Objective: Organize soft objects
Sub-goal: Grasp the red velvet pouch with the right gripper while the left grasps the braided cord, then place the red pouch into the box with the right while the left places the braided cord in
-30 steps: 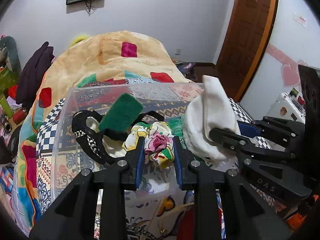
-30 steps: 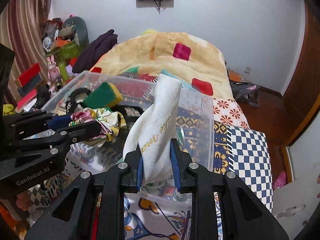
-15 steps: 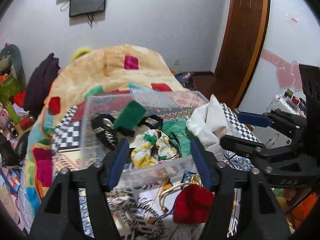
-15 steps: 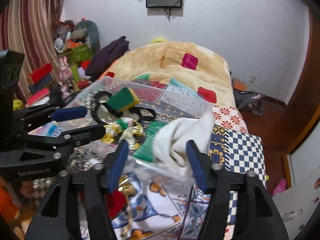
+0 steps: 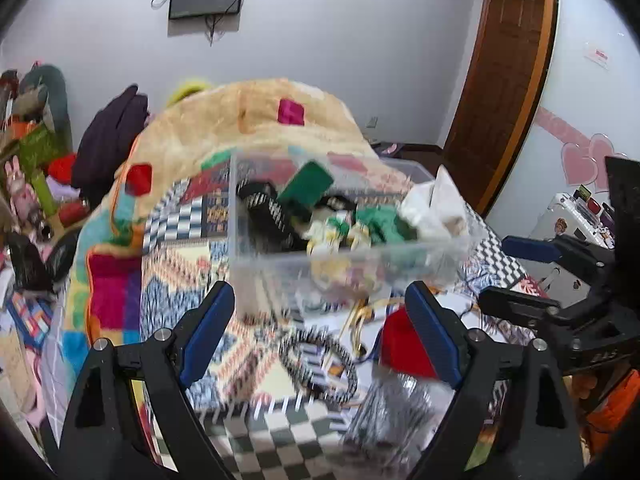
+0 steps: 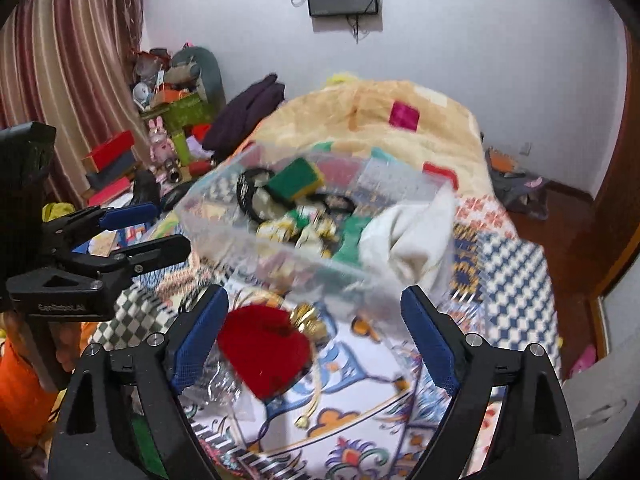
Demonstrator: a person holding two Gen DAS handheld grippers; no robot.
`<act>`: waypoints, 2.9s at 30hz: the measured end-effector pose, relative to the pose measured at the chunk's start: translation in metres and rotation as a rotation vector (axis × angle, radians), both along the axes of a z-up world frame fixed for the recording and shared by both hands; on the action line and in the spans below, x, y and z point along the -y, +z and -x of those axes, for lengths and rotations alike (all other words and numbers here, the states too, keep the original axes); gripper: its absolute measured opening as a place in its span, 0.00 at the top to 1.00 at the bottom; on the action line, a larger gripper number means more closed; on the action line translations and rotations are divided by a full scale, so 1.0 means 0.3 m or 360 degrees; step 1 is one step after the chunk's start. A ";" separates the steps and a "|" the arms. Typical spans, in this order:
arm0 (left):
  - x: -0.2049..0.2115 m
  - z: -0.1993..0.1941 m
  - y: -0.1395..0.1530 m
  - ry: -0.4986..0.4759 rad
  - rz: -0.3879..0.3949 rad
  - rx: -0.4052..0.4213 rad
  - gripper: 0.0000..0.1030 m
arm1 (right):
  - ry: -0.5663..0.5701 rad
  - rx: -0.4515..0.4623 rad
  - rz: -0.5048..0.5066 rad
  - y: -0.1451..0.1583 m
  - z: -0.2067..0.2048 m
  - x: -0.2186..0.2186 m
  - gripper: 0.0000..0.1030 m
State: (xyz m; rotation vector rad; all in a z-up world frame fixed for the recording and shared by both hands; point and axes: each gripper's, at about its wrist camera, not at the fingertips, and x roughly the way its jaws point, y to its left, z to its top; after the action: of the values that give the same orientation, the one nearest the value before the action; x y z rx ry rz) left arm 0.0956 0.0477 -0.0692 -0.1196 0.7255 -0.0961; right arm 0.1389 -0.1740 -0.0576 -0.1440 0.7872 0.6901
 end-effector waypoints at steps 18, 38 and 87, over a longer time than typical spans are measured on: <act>-0.040 -0.010 -0.182 0.0089 -0.0065 -0.0165 0.42 | 0.0021 -0.0297 0.0084 -0.194 -0.046 -0.094 0.37; -0.015 -0.057 -0.229 0.0092 -0.0104 -0.0205 0.93 | 0.0012 -0.0161 0.0065 -0.159 -0.003 -0.039 0.90; 0.012 -0.349 -0.057 0.0124 -0.0289 -0.0025 0.94 | -0.0087 0.0106 0.0128 -0.016 -0.157 -0.088 0.70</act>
State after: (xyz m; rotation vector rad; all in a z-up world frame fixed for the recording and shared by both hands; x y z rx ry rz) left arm 0.2002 0.0441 -0.0864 0.0249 0.7412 0.0450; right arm 0.1862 -0.1475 -0.0624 -0.2166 0.7523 0.5995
